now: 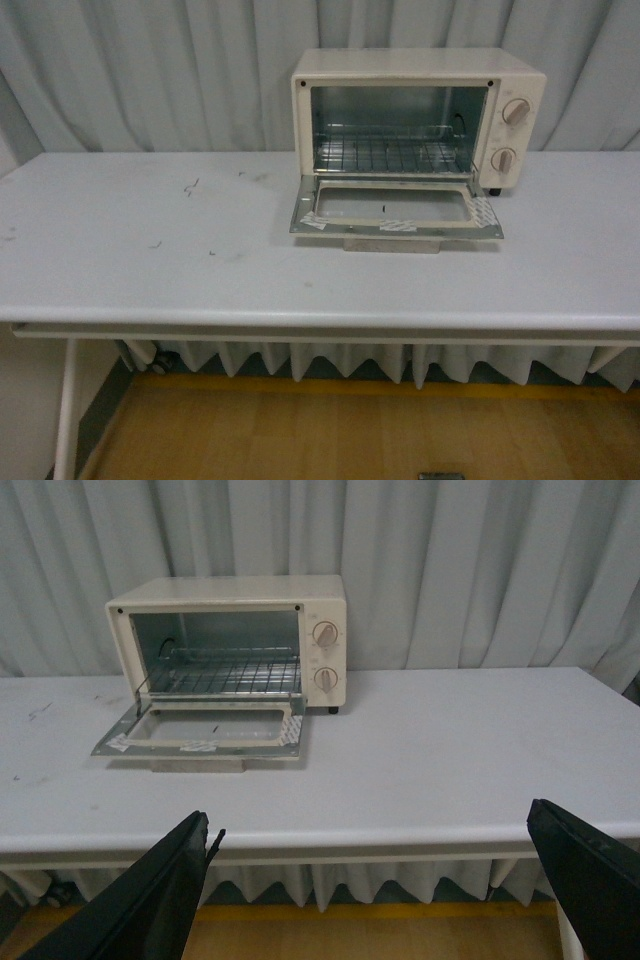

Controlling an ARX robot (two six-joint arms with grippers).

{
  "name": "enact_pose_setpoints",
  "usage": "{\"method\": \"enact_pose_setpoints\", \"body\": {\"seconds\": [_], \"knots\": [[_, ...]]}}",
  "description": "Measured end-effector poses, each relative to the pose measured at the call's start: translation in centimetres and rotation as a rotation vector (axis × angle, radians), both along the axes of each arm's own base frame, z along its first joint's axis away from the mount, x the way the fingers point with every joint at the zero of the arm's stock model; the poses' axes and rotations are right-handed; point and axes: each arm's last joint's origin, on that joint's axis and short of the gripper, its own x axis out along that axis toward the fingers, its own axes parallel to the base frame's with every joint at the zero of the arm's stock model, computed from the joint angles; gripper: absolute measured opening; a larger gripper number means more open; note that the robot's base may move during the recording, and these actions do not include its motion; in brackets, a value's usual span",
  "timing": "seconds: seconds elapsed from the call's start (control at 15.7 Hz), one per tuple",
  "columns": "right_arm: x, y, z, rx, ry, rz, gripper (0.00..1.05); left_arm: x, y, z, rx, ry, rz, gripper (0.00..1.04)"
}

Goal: Open oven

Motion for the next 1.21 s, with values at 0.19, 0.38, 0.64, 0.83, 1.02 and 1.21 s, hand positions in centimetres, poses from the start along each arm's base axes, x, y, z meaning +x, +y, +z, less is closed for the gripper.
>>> {"method": "enact_pose_setpoints", "body": {"seconds": [0.19,0.38,0.64,0.83,1.02,1.21], "knots": [[0.0,0.0,0.01,0.0,-0.001,0.0,0.98,0.0,0.0,0.0,0.0,0.0,0.0,0.98],[0.0,0.0,0.01,0.0,-0.001,0.0,0.98,0.0,0.0,0.0,0.0,0.0,0.0,0.98],[0.0,0.0,0.01,0.0,-0.001,0.0,0.98,0.0,0.0,0.0,0.0,0.0,0.0,0.98],[0.0,0.0,0.01,0.0,-0.001,0.0,0.98,0.0,0.0,0.0,0.0,0.0,0.0,0.98],[0.0,0.0,0.01,0.0,-0.001,0.0,0.98,0.0,0.0,0.0,0.0,0.0,0.0,0.98],[0.0,0.0,0.01,0.0,-0.001,0.0,0.98,0.0,0.0,0.0,0.0,0.0,0.0,0.98]]}}
